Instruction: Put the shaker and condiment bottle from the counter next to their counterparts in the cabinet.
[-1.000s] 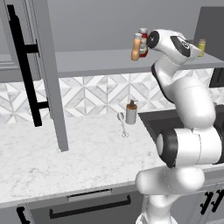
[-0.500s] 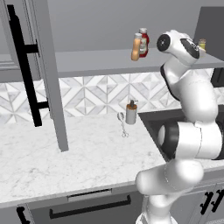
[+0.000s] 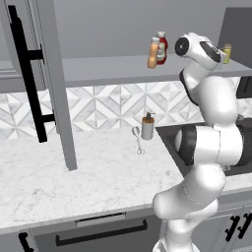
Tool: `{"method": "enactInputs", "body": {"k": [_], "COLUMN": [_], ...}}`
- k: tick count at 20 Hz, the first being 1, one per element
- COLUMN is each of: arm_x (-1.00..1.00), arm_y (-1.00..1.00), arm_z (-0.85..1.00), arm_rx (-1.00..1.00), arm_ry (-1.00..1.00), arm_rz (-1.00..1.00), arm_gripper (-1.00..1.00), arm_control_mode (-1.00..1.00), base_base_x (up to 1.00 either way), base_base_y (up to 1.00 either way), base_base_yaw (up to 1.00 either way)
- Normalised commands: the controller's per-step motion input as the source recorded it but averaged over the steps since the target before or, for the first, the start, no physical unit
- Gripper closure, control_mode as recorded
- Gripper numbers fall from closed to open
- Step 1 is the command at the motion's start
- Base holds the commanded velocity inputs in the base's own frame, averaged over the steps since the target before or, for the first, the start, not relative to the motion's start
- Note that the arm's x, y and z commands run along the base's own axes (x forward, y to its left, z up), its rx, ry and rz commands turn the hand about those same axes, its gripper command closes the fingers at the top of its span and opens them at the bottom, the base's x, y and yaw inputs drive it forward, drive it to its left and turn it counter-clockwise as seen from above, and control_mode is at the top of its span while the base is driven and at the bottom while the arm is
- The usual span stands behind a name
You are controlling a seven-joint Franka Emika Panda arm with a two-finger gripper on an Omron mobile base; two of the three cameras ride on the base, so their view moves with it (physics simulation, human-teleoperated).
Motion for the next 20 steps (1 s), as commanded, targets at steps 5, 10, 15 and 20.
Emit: {"method": "enactInputs", "body": {"k": [5,10,15,20], "arm_x": [0.13,-0.14,-0.48,-0.59], "arm_y": [0.00,0.20,0.57,0.68], "arm_z": [0.00,0.37,0.39,0.22], "arm_rx": [0.00,0.00,-0.01,0.00], "arm_ry": [0.00,0.01,0.00,0.03], "arm_rz": [0.02,0.07,0.06,0.12], "arm_gripper": [1.00,1.00,1.00,-1.00], "arm_control_mode": [-1.00,-1.00,-1.00,-1.00], "base_base_x": [0.00,0.00,0.00,0.00], "base_base_y": [0.00,0.00,0.00,0.00], "base_base_yaw": [0.00,0.00,0.00,0.00]}}
